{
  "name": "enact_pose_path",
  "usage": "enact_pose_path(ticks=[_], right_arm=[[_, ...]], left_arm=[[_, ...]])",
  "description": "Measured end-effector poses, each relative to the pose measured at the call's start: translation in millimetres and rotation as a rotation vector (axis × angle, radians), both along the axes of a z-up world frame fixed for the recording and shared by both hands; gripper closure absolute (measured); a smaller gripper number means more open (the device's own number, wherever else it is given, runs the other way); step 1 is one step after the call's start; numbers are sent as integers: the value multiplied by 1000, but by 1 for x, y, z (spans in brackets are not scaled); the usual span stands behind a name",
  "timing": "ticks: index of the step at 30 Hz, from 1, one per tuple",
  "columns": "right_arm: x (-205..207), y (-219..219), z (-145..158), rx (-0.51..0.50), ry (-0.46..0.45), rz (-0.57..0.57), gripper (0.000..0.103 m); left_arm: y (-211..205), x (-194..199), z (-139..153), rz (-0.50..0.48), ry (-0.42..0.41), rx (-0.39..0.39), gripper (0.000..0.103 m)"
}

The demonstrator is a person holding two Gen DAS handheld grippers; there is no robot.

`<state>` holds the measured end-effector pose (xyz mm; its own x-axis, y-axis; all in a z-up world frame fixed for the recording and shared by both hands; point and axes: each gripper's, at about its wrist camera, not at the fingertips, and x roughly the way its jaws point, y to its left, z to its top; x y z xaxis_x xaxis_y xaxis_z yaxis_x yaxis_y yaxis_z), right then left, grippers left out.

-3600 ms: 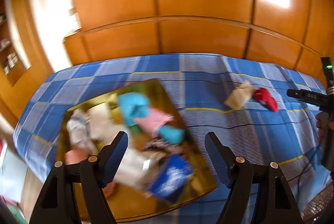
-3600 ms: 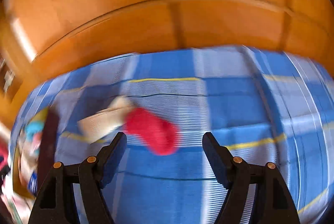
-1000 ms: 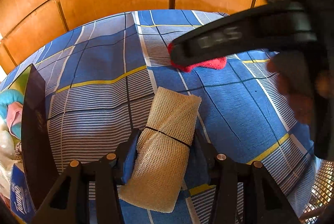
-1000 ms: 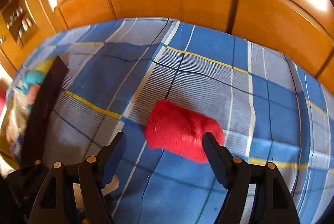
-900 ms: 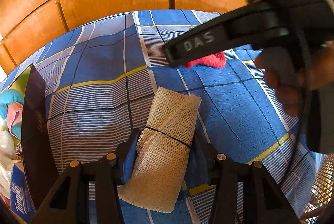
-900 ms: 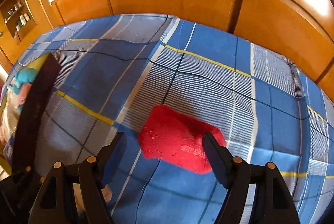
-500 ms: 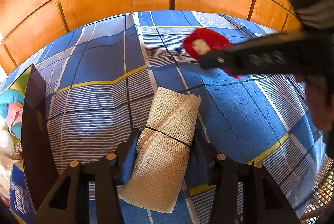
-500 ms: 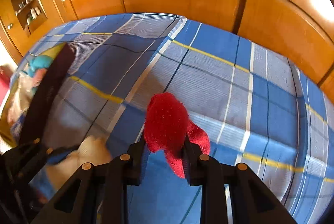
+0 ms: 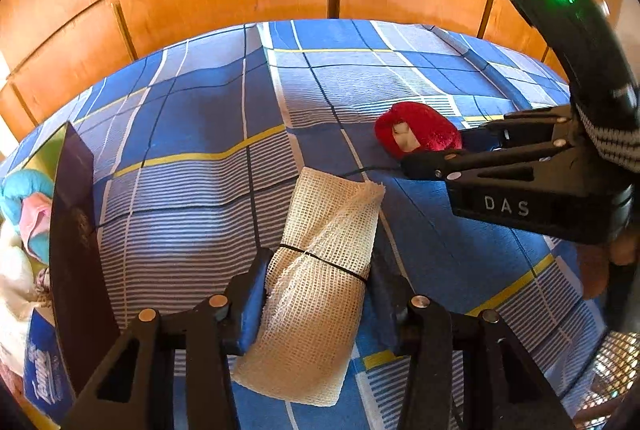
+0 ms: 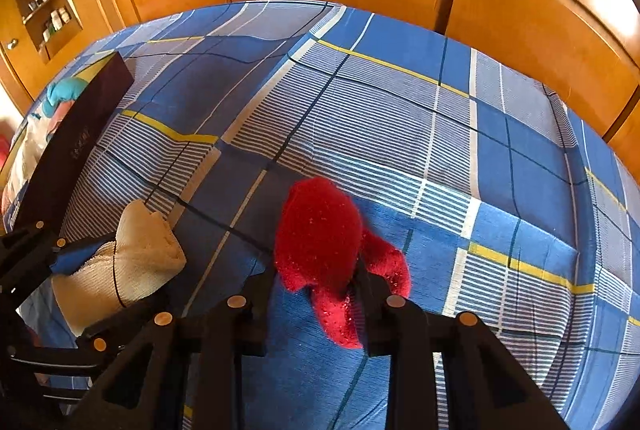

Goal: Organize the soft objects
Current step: 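Grasp the beige mesh sponge with the left tool while the right tool grasps the red sock, then carry the mesh sponge into the gold tray and open the left tool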

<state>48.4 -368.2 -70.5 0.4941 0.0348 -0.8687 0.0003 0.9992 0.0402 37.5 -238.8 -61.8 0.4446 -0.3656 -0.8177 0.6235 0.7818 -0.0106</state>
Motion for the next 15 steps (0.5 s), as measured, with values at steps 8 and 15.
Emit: enact_pose_path(ticks=[8,15], right_arm=[[-3,5,-1,-30,-39,22,70],[-7,9,-3,-64,-89,27,69]], left_arm=[[10,-7,20,9,-9,-21,57],[29,-16,56,33,-69,-85,56]])
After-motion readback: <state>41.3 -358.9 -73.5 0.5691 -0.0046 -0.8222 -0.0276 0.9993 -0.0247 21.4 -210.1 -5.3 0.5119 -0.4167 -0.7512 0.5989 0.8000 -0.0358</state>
